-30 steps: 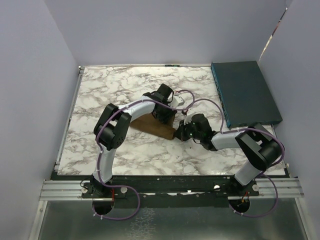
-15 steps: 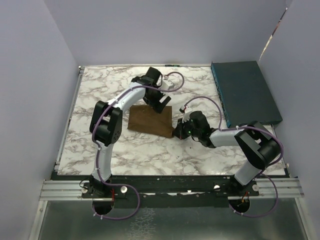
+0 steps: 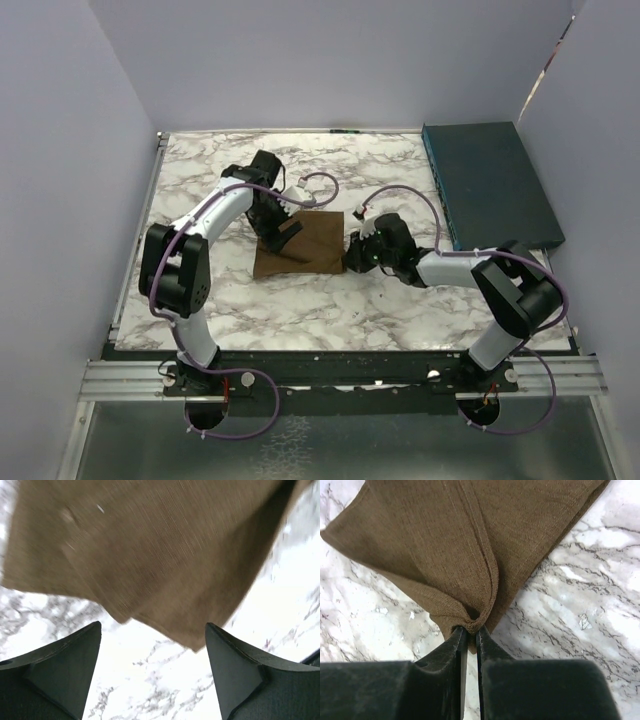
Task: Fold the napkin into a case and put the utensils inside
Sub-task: Fold the napkin at the center of the board.
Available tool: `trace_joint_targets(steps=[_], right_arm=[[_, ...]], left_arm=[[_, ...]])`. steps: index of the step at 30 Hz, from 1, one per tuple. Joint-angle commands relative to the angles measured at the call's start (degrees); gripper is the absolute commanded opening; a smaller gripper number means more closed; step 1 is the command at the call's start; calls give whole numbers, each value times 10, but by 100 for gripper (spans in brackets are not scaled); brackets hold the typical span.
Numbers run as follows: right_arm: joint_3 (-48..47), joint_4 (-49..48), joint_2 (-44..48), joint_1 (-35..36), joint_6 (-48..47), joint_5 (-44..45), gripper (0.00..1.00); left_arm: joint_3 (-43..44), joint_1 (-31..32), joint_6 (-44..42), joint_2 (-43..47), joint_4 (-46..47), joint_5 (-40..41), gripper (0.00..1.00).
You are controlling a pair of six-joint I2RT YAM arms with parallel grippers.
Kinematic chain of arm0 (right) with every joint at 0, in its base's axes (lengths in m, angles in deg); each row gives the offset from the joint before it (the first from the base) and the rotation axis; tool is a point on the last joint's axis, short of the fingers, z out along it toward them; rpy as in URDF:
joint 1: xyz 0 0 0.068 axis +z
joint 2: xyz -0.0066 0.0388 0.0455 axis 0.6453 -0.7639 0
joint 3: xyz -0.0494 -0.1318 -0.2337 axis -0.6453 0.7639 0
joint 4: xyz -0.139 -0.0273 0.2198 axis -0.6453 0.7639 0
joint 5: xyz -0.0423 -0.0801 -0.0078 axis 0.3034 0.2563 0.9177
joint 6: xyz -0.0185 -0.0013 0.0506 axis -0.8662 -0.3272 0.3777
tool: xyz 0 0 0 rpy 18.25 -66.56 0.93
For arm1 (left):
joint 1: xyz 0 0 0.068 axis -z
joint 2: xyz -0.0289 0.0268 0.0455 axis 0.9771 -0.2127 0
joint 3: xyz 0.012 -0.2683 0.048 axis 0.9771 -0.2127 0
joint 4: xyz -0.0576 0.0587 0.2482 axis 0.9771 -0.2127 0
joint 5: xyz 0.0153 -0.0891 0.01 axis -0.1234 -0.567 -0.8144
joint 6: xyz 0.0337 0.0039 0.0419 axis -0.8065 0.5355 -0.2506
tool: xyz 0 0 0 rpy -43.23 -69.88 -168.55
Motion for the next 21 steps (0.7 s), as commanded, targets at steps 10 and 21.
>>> trace_joint_targets(steps=[10, 21], right_arm=[[-46, 65, -44, -3, 7, 32, 6], [-50, 75, -34, -3, 7, 42, 6]], left_arm=[[-199, 5, -180, 173, -17, -19, 76], [-288, 47, -150, 172, 124, 75, 52]])
